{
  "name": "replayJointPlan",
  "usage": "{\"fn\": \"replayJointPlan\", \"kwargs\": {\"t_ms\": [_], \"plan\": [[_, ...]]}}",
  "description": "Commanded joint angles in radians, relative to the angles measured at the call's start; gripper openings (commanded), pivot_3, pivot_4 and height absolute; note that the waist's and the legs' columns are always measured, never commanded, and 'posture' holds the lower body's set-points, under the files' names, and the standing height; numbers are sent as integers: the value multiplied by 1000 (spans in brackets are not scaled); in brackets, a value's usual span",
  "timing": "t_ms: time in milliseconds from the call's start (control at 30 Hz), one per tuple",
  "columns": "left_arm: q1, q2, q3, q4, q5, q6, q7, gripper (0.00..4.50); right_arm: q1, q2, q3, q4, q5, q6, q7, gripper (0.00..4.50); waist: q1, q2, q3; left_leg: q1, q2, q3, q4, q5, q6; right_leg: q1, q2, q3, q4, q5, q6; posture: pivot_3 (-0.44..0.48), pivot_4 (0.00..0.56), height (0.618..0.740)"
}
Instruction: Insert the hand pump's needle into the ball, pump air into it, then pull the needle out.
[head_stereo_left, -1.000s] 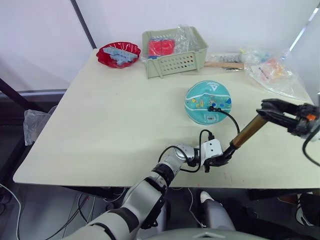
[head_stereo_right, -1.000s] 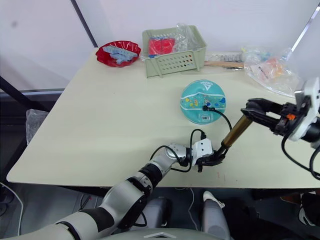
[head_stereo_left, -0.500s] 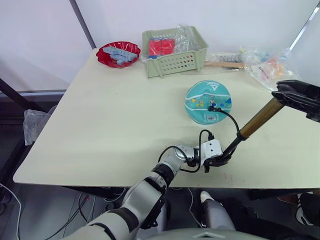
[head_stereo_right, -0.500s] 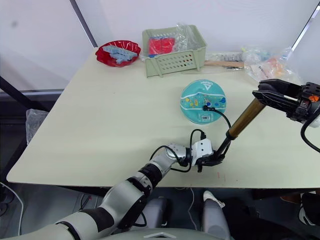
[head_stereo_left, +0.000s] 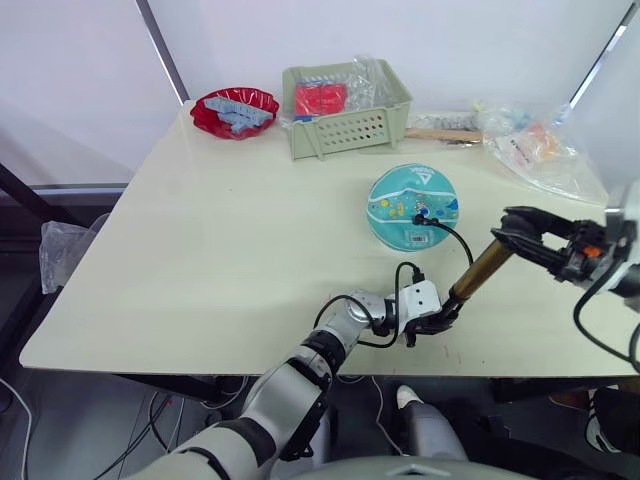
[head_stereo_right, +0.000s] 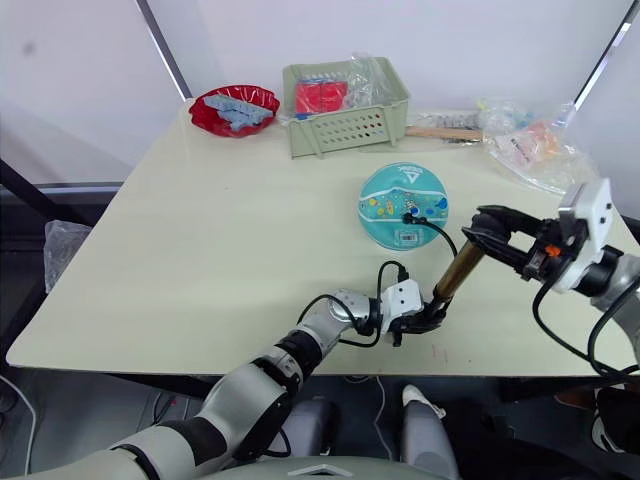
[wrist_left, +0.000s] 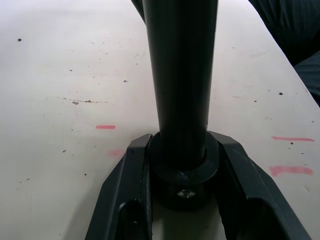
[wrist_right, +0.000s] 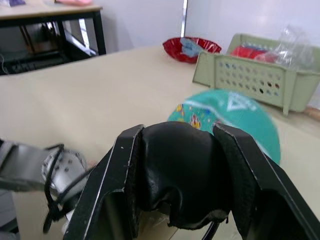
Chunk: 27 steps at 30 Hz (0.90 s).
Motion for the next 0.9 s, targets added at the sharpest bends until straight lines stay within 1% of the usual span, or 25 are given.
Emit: {"fn": "replayJointPlan", "kwargs": {"t_ms": [33,133,233,400,600,667,767,900], "plan": [[51,44,-40,92,67,64,-4,1188,48,45,72,64,-118,-32,-47,1679,0,0,0,0,0,0,0,0,0,0,0,0,0,0,0,0,150,737],[51,44,-38,92,65,64,-4,1188,72,79,108,109,-190,-97,-57,1679,0,0,-1,0,0,0,0,0,0,0,0,0,0,0,0,0,150,737],[50,44,-34,92,61,66,-5,1188,83,108,124,127,-202,-120,-61,1679,0,0,-1,0,0,0,0,0,0,0,0,0,0,0,0,0,150,737],[52,42,-31,92,59,64,-9,1188,91,113,122,134,-206,-130,-49,1679,0,1,-1,0,0,0,0,0,0,0,0,0,0,0,0,0,150,737],[55,39,-25,91,51,65,-12,1188,45,28,1,76,-54,-26,-2,1679,1,4,1,0,-1,0,0,0,0,0,0,0,0,0,0,0,150,737],[54,39,-26,92,52,65,-13,1188,22,-5,-39,59,-1,14,1,1679,2,4,1,-1,-1,0,0,0,0,0,0,0,0,0,0,0,150,737],[54,39,-29,93,55,65,-13,1188,-9,-53,-100,38,69,69,7,1679,3,10,5,-2,-1,0,0,0,0,-1,0,0,0,0,0,0,150,737],[54,39,-31,94,58,66,-12,1188,-57,-110,-175,22,152,140,-1,1679,3,12,7,-3,-2,0,0,0,0,-1,-1,0,0,1,1,0,150,737]]}}
